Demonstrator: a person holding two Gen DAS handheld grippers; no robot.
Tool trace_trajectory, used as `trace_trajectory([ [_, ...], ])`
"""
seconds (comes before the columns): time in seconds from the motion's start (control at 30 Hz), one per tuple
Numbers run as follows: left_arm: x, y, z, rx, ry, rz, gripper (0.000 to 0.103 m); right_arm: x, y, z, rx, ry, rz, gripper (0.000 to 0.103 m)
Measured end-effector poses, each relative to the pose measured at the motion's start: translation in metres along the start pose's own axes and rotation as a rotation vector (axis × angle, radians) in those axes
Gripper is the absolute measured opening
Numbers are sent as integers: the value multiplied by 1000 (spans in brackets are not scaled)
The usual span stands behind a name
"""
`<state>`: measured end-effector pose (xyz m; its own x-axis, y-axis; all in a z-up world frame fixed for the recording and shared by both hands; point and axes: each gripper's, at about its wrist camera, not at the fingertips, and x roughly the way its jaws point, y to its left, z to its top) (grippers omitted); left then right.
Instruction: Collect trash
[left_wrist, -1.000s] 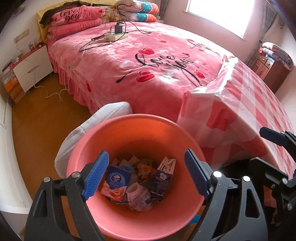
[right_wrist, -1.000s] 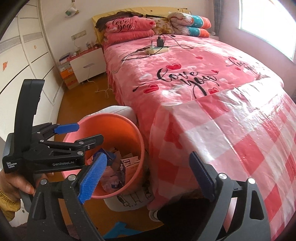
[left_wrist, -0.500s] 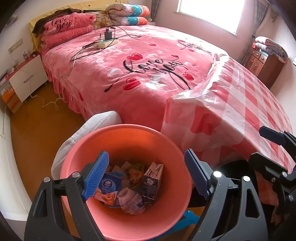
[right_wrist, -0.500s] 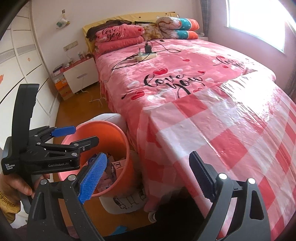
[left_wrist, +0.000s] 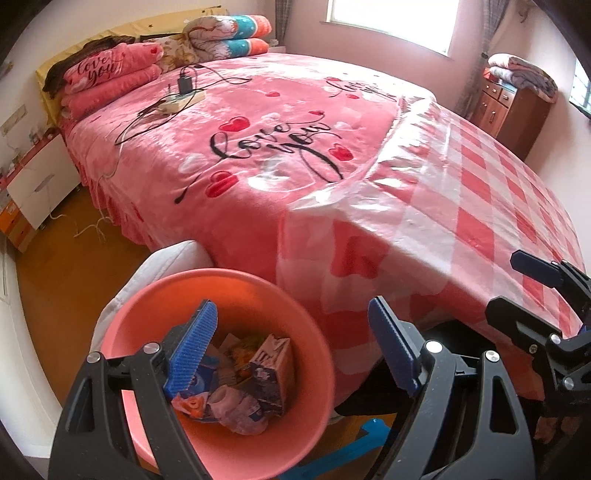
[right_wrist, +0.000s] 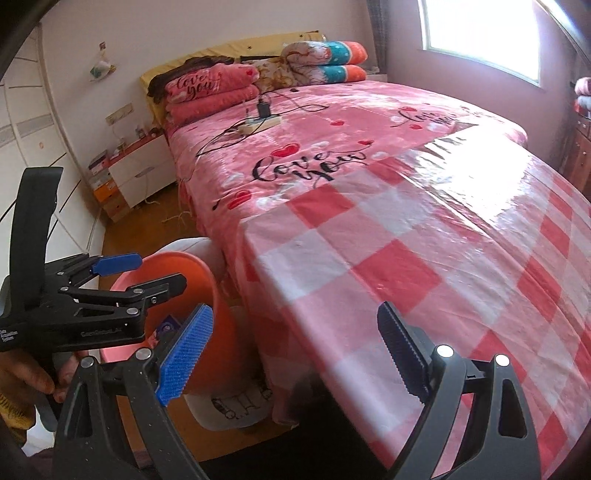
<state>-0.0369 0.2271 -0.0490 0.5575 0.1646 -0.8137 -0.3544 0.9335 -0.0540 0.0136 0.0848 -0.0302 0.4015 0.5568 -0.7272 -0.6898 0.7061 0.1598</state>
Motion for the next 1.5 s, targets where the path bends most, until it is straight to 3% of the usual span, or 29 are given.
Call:
trace_trajectory([
  [0.9, 5, -129, 29, 199, -34, -75, 86, -54, -109, -28, 186, -136, -158, 90],
  [1.5, 12, -204, 46, 265, -70, -127, 89, -90, -163, -44, 281, -214, -284, 90],
])
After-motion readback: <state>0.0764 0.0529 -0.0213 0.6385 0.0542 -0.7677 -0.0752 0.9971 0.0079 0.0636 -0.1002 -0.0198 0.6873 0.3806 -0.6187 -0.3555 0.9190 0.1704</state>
